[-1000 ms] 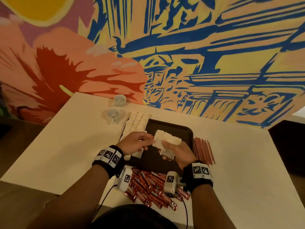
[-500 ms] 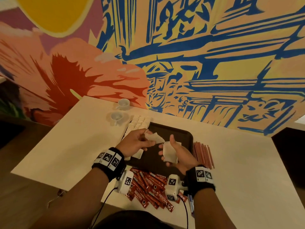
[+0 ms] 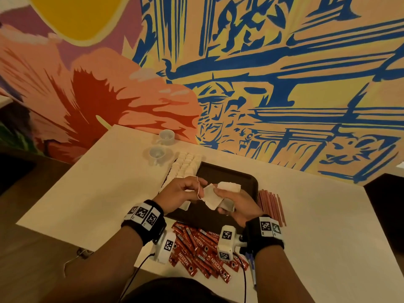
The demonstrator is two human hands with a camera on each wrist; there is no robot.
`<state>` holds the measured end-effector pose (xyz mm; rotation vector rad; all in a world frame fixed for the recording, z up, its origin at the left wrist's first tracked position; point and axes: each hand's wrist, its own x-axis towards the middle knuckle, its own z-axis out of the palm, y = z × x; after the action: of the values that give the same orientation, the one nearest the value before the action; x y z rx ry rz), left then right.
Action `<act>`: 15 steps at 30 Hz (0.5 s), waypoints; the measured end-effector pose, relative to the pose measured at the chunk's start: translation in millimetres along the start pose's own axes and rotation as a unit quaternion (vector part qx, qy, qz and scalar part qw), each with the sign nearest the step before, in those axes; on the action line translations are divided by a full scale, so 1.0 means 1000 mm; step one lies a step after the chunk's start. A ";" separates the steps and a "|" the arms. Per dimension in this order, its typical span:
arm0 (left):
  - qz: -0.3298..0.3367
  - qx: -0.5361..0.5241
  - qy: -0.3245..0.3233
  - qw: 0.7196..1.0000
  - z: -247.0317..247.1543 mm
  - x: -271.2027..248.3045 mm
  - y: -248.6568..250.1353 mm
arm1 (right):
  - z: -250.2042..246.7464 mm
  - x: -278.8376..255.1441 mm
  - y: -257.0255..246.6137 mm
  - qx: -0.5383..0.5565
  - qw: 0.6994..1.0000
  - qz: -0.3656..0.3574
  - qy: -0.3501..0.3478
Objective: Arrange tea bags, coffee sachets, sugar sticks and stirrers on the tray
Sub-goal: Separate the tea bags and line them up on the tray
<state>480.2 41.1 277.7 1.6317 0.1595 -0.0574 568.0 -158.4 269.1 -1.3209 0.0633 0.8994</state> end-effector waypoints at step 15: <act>-0.195 0.029 0.247 0.949 -0.067 0.027 -0.038 | -0.005 0.034 -0.014 0.083 0.993 -0.035 0.071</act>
<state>497.3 112.2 241.3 1.6253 0.8732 0.0459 601.1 -144.9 261.1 -1.2222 0.1968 0.7245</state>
